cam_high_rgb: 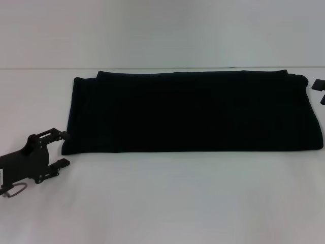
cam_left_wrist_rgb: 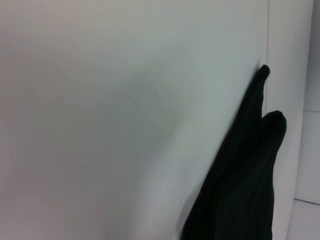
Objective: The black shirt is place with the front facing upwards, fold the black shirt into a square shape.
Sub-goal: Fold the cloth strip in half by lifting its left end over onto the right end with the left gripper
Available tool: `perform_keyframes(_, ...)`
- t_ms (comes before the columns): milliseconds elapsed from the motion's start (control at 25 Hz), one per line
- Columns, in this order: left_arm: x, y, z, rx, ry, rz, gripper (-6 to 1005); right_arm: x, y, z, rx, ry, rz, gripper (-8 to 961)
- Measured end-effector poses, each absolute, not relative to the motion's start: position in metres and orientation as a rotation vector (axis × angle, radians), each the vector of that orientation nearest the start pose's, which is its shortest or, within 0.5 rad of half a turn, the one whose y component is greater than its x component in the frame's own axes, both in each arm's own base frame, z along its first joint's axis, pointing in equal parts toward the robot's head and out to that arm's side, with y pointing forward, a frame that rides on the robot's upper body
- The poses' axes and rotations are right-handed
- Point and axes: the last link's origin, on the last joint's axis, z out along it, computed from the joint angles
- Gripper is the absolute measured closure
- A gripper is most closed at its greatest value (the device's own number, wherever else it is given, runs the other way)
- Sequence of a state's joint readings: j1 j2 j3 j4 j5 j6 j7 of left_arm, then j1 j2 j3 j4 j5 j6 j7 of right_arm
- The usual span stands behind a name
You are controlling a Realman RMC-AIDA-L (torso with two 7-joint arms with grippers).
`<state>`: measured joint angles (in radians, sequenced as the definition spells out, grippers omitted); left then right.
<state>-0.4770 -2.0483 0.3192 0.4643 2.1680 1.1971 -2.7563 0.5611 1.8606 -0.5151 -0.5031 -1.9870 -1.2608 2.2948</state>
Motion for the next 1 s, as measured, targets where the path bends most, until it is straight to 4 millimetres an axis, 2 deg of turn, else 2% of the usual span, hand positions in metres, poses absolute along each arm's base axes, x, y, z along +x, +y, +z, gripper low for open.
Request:
perform_keyframes(480, -0.356, 0.334, 0.002, 1.294, 2.890, 1.188, 249, 0.337, 0.381, 0.100, -1.800, 1.774, 0.867, 249)
perform_keyframes(1000, -0.332, 0.372, -0.007, 1.377, 2.889, 1.192, 250, 0.339, 0.381, 0.104, -1.784, 1.765, 0.867, 249)
